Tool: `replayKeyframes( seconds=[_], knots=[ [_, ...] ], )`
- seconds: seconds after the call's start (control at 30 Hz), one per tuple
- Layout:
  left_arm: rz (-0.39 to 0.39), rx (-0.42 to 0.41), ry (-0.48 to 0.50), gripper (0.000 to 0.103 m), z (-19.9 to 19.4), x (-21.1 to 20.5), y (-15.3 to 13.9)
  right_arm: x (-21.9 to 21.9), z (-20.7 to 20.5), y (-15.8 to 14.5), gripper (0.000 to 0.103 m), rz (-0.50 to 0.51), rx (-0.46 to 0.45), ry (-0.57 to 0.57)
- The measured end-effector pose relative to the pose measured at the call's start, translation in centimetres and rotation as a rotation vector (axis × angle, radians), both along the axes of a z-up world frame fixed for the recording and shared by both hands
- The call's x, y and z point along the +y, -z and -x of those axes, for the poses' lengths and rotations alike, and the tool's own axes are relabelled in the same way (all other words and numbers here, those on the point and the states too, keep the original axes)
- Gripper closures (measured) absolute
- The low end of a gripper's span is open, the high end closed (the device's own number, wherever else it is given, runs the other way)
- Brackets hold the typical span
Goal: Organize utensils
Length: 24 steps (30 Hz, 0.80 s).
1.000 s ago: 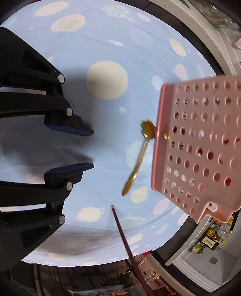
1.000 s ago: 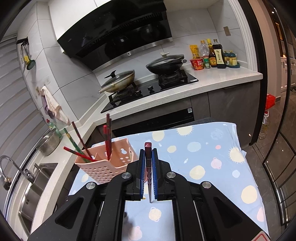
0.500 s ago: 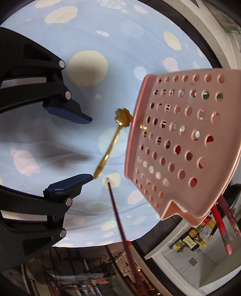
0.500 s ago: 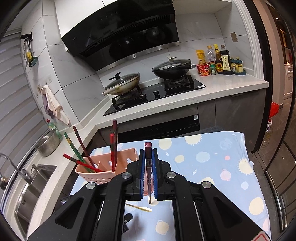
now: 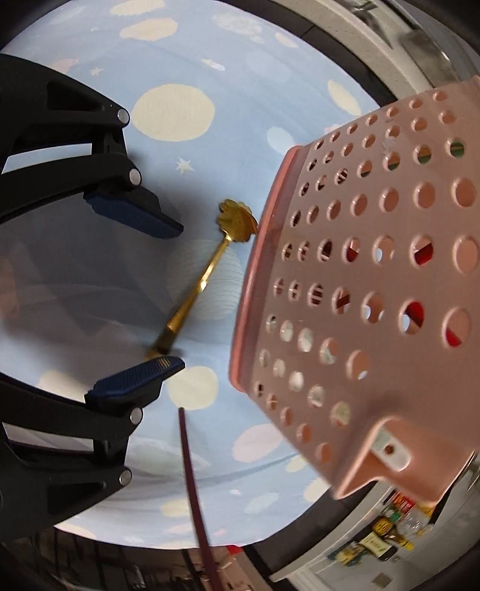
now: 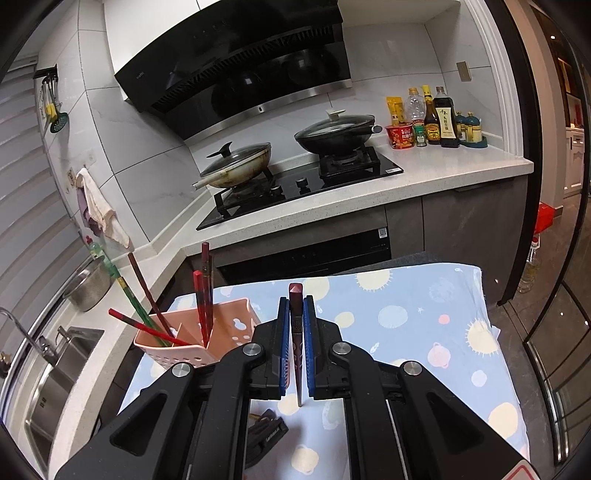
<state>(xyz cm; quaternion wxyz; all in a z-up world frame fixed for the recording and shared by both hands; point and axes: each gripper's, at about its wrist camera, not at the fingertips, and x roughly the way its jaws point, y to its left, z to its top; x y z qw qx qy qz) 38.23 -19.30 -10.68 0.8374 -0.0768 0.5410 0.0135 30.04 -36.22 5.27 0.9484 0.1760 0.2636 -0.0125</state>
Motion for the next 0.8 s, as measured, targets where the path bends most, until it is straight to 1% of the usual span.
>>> replayKeyframes(
  seconds=[0.07,0.13,0.23,0.3,0.37,0.4,0.43,0.53,0.57,0.6,0.7,0.8],
  knots=[
    [-0.027,-0.013,0.038,0.048,1.0,0.4,0.1,0.0,0.2,0.1,0.096,-0.007,0.002,-0.001],
    [-0.032,-0.017,0.059,0.051,1.9,1.2,0.1,0.1,0.5,0.2,0.096,-0.013,0.002,0.0],
    [-0.026,-0.018,0.082,0.052,2.9,2.5,0.1,0.4,0.9,0.3,0.096,-0.014,0.001,0.0],
    [0.028,-0.016,0.072,0.05,3.0,3.3,-0.2,0.4,1.1,0.3,0.096,-0.013,-0.003,0.002],
    [0.126,-0.011,0.042,0.047,2.4,3.7,-0.5,0.4,1.1,0.2,0.096,-0.012,-0.006,0.006],
    [0.157,-0.012,0.027,0.045,1.9,3.6,-0.7,0.4,1.1,0.1,0.096,-0.011,-0.006,0.008],
    [0.166,-0.018,0.013,0.041,1.7,3.9,-0.8,0.4,1.1,0.1,0.096,-0.01,-0.007,0.009],
    [0.139,-0.013,-0.039,0.04,-0.1,3.0,-0.5,0.3,1.1,-0.1,0.096,-0.006,-0.01,0.01],
    [0.113,-0.002,-0.061,0.039,-0.6,2.7,-0.2,0.2,0.9,0.0,0.096,-0.007,-0.009,0.009],
    [0.087,-0.01,-0.079,0.037,-0.8,2.3,-0.3,0.1,0.9,0.1,0.096,-0.007,-0.008,0.008],
    [-0.024,0.006,-0.134,0.033,-1.8,0.7,0.1,-0.1,0.6,0.3,0.096,-0.014,-0.006,0.005],
    [-0.137,0.017,-0.132,0.031,-2.3,-1.1,0.7,-0.3,0.4,0.4,0.096,-0.019,-0.004,0.001]
  ],
)
